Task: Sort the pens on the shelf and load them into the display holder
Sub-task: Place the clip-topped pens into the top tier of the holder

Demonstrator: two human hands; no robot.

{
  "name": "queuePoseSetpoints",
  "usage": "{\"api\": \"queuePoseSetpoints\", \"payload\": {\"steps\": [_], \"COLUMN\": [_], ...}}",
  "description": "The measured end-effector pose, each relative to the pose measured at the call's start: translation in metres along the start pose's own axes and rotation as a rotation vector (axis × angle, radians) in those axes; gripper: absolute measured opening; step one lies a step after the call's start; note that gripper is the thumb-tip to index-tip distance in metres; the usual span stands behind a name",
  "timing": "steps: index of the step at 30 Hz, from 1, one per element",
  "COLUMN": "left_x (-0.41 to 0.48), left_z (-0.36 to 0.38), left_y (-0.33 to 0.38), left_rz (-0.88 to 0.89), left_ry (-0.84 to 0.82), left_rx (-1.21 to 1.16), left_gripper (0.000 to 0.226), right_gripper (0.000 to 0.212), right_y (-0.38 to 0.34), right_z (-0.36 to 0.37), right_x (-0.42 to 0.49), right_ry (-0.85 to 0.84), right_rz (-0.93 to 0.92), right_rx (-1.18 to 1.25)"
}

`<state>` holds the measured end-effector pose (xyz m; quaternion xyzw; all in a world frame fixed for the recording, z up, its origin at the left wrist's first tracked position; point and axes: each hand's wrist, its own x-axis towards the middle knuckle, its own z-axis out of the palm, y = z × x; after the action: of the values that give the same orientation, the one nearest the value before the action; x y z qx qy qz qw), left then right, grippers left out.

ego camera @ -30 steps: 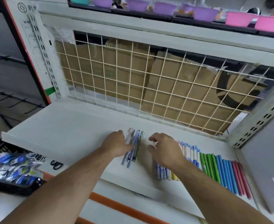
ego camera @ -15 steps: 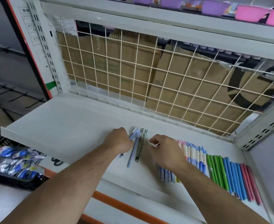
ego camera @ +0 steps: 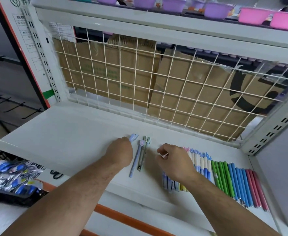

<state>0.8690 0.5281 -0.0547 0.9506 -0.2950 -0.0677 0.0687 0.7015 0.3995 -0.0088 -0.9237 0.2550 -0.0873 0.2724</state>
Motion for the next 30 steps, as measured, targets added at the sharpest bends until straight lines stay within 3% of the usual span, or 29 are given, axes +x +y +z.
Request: {"api": "queuePoseSetpoints", "payload": {"steps": [5, 7, 10, 14, 23, 30], "left_x": [0.005, 0.008, 0.001, -0.029, -0.07, -0.1], "left_z": [-0.018, -0.032, -0.049, -0.061, -0.057, -0.06], "left_y": [0.003, 0.006, 0.025, 0.067, 0.143, 0.206], "left_rz": [-0.099, -0.121, -0.082, 0.005, 0.332, 0.478], "left_ry": [-0.072, -0.062, -0.06, -0.187, -0.389, -0.482], "left_rx": [-0.151, -0.303, -0.596, -0.998, -1.121, -1.18], "left_gripper": [0.013, 0.004, 0.017, 0.023, 0.023, 0.023], "right_gripper": [0.017, 0.011, 0.005, 0.011, 0.017, 0.022], "right_y": [0.001, 0.001, 0.0, -0.007, 0.015, 0.058], "right_z": [-0.009, -0.015, -0.023, -0.04, -0.089, -0.13], "right_x": [-0.005, -0.007, -0.009, -0.019, -0.054, -0.09], "right_ry": [0.027, 0.046, 0.069, 0.139, 0.321, 0.406], "right_rz": [0.012, 0.014, 0.03, 0.083, 0.299, 0.323], "right_rx": [0.02, 0.033, 0.098, 0.279, 0.502, 0.59]}}
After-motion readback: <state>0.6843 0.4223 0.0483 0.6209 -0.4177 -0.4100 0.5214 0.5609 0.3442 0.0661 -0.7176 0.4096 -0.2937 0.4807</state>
